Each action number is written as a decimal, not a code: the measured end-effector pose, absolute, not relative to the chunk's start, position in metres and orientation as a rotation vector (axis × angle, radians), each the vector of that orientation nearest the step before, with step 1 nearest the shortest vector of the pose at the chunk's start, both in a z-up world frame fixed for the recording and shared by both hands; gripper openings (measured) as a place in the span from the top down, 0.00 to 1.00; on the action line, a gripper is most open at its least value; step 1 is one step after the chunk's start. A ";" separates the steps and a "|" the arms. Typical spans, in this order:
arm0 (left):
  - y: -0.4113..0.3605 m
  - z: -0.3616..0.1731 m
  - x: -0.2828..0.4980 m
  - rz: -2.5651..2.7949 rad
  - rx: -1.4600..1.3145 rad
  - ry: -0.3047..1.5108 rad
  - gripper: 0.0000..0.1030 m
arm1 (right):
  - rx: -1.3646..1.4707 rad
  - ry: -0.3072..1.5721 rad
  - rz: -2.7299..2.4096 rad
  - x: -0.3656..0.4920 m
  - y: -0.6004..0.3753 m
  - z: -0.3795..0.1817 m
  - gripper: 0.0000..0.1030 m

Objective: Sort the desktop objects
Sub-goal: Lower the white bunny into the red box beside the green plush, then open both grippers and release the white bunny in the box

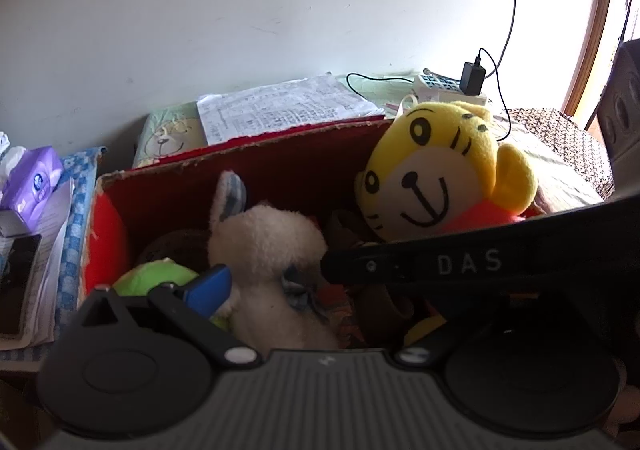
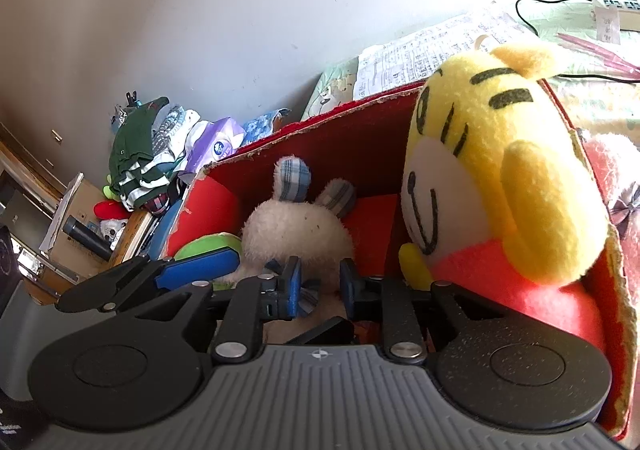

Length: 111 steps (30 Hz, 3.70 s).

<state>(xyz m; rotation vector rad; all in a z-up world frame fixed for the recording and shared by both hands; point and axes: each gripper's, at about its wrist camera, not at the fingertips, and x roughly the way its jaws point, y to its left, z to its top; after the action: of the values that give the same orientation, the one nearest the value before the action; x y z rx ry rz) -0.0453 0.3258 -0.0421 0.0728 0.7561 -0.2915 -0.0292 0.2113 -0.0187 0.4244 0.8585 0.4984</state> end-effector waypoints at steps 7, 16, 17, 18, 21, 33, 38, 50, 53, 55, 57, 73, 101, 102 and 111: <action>0.322 -0.043 -0.047 -0.278 0.093 0.756 0.00 | 0.430 0.853 0.500 -0.031 0.210 -0.019 0.78; 0.319 -0.044 -0.048 -0.260 0.101 0.757 0.00 | 0.420 0.859 0.495 -0.031 0.208 -0.020 0.79; 0.319 -0.044 -0.048 -0.259 0.101 0.757 0.00 | 0.419 0.860 0.496 -0.031 0.207 -0.020 0.79; 0.318 -0.044 -0.048 -0.258 0.101 0.758 0.00 | 0.418 0.860 0.496 -0.031 0.207 -0.020 0.79; 0.317 -0.044 -0.048 -0.252 0.109 0.759 0.00 | 0.409 0.868 0.495 -0.031 0.207 -0.022 0.79; 0.313 -0.045 -0.049 -0.245 0.115 0.761 0.00 | 0.382 0.871 0.498 -0.032 0.209 -0.022 0.79; 0.314 -0.044 -0.050 -0.246 0.101 0.762 0.00 | 0.378 0.867 0.505 -0.033 0.210 -0.022 0.79; 0.314 -0.040 -0.060 -0.214 0.109 0.744 0.00 | 0.404 0.845 0.526 -0.039 0.208 -0.020 0.78; 0.313 -0.039 -0.063 -0.192 0.123 0.736 0.00 | 0.427 0.830 0.543 -0.042 0.206 -0.018 0.77; 0.316 -0.039 -0.063 -0.182 0.120 0.739 0.00 | 0.435 0.823 0.548 -0.043 0.205 -0.017 0.77; 0.319 -0.039 -0.063 -0.172 0.110 0.745 0.00 | 0.432 0.819 0.547 -0.044 0.205 -0.016 0.77; 0.325 -0.034 -0.075 -0.099 0.052 0.770 0.00 | 0.417 0.733 0.513 -0.070 0.201 -0.002 0.77; 0.327 -0.046 -0.086 -0.044 -0.041 0.762 0.00 | 0.337 0.645 0.463 -0.091 0.207 -0.005 0.77; 0.327 -0.045 -0.086 -0.048 -0.039 0.763 0.00 | 0.338 0.644 0.464 -0.091 0.207 -0.005 0.77; 0.326 -0.046 -0.088 -0.028 -0.039 0.747 0.00 | 0.353 0.612 0.485 -0.096 0.202 -0.005 0.77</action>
<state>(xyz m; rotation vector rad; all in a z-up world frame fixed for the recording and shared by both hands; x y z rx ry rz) -0.0883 0.3256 -0.0459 -0.0394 0.7470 -0.0280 -0.0962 0.2016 -0.0054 0.3528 0.6118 0.4850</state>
